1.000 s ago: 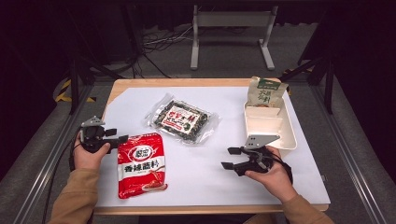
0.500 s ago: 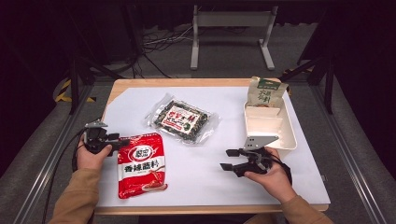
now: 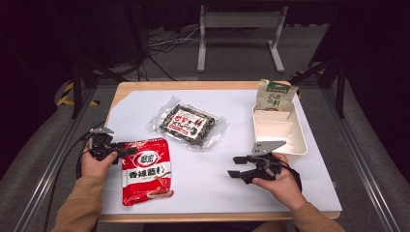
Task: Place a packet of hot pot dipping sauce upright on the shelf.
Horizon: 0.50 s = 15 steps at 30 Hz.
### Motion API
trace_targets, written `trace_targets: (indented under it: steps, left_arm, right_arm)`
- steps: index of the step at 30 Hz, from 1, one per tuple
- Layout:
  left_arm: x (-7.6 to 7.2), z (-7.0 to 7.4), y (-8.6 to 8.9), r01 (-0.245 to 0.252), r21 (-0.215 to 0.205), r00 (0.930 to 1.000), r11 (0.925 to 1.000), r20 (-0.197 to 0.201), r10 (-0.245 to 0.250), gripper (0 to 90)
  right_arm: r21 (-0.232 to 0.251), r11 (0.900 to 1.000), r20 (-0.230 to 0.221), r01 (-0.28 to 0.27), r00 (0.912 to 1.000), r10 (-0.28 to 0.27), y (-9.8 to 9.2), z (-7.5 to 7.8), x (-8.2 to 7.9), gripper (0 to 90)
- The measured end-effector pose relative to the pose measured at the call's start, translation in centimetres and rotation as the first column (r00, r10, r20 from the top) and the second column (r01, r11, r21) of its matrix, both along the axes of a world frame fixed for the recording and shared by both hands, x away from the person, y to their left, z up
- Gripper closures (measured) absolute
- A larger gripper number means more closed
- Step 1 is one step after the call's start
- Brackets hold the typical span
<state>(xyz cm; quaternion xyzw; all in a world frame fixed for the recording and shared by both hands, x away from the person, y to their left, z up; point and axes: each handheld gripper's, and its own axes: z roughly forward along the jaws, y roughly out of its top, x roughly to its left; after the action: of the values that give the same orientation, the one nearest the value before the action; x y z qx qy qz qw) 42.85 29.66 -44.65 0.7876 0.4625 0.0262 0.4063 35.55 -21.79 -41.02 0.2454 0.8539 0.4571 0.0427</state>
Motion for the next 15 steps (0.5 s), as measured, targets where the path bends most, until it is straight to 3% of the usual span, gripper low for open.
trace_targets:
  steps: [5, 10, 12, 15]
  left_arm:
    - [-0.6, 0.6, 0.3, 0.010, -0.015, 0.9996, 0.9998, 0.027, -0.010, 48.1]
    - [-1.3, 1.1, 0.4, 0.036, 0.009, 0.9974, 0.9993, 0.062, -0.036, 53.5]
    - [-1.4, 1.2, 0.4, 0.039, 0.000, 0.9973, 0.9992, 0.062, -0.039, 57.3]
    - [-1.8, 1.4, 0.2, 0.072, 0.022, 0.9954, 0.9972, 0.062, -0.073, 62.1]
  right_arm:
    - [-0.004, 1.000, -0.001, -0.001, 1.0000, 0.001, 0.0, 0.0, 0.0, 42.9]
    - [-0.008, 1.000, -0.004, -0.004, 1.0000, 0.004, 0.0, 0.0, 0.0, 43.4]
    - [-0.014, 1.000, -0.006, -0.007, 1.0000, 0.007, 0.1, -0.1, 0.0, 43.5]
    - [-0.017, 1.000, -0.007, -0.010, 0.9999, 0.010, 0.2, -0.1, 0.0, 43.6]
